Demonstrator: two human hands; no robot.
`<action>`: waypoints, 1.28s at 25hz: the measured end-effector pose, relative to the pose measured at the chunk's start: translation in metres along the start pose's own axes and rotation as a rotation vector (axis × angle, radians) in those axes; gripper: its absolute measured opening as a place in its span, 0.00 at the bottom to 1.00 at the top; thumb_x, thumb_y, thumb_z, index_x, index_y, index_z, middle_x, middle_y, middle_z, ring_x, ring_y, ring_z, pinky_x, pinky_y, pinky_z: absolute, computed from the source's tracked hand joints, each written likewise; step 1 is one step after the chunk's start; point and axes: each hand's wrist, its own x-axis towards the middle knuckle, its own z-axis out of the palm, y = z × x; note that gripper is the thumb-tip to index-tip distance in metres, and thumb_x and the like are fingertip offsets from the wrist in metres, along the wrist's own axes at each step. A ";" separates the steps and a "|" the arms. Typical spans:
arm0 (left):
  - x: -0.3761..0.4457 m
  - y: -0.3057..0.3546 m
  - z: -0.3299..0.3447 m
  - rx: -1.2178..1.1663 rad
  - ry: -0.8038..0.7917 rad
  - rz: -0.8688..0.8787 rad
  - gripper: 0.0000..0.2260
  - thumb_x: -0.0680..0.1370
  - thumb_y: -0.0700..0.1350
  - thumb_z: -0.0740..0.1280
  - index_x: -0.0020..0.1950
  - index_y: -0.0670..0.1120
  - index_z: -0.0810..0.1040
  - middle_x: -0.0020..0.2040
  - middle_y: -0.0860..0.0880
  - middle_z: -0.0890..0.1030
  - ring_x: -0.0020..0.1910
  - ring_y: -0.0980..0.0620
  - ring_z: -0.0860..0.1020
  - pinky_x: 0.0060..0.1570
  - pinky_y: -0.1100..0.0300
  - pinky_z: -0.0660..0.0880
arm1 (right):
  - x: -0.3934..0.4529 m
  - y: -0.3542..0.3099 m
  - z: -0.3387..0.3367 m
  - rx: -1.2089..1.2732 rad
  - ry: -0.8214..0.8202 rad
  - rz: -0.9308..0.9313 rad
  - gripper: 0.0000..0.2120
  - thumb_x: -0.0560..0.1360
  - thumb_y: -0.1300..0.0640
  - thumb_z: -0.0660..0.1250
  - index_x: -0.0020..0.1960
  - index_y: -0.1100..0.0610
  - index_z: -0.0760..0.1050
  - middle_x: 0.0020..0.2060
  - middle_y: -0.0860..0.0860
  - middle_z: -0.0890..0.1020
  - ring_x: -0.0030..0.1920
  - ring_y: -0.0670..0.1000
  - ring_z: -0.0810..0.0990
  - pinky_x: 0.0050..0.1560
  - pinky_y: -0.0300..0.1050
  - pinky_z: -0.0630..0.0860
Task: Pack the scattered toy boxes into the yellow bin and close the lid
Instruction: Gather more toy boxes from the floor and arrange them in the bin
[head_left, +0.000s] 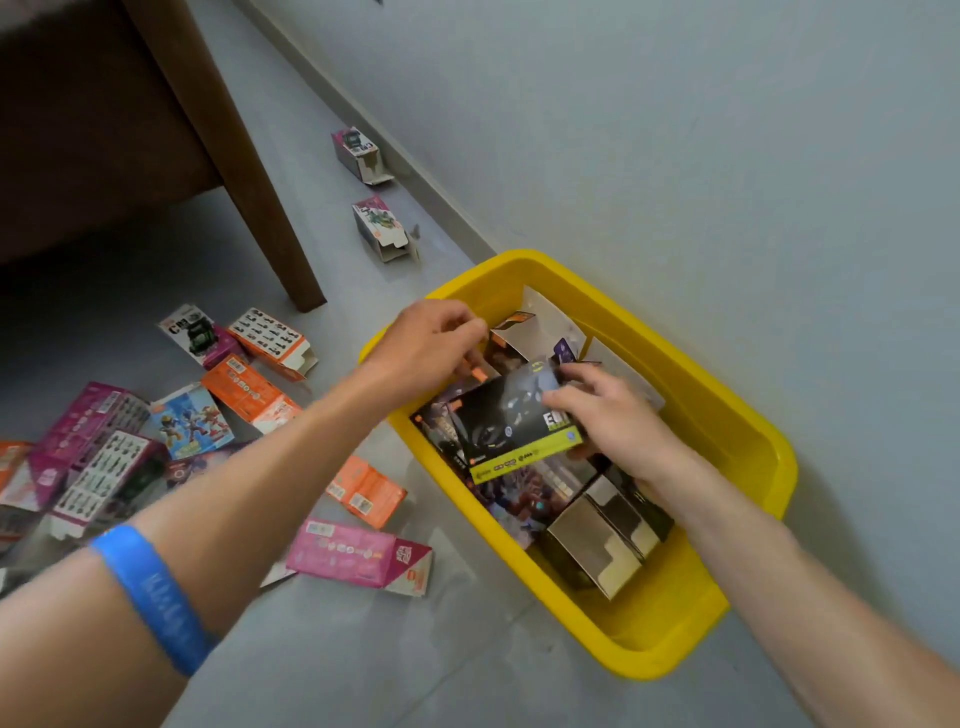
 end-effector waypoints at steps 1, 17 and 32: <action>-0.006 -0.005 -0.016 0.164 -0.028 0.108 0.13 0.81 0.54 0.62 0.47 0.47 0.81 0.40 0.52 0.83 0.40 0.51 0.82 0.41 0.55 0.76 | 0.017 -0.002 0.016 -0.030 0.010 -0.007 0.10 0.74 0.46 0.69 0.54 0.44 0.77 0.53 0.48 0.85 0.45 0.45 0.85 0.50 0.53 0.82; -0.133 -0.136 -0.069 0.790 0.222 0.110 0.24 0.74 0.42 0.68 0.70 0.47 0.72 0.70 0.44 0.72 0.68 0.43 0.69 0.65 0.45 0.67 | -0.071 0.045 0.209 -0.961 -0.199 -0.488 0.22 0.74 0.51 0.64 0.68 0.52 0.69 0.65 0.51 0.72 0.63 0.57 0.74 0.59 0.53 0.72; -0.084 0.013 -0.067 -0.037 -0.342 0.177 0.22 0.75 0.58 0.71 0.65 0.50 0.78 0.55 0.52 0.83 0.52 0.53 0.81 0.51 0.59 0.79 | -0.062 -0.063 0.026 0.408 0.262 -0.163 0.16 0.73 0.52 0.71 0.60 0.49 0.77 0.46 0.51 0.86 0.38 0.46 0.85 0.28 0.38 0.77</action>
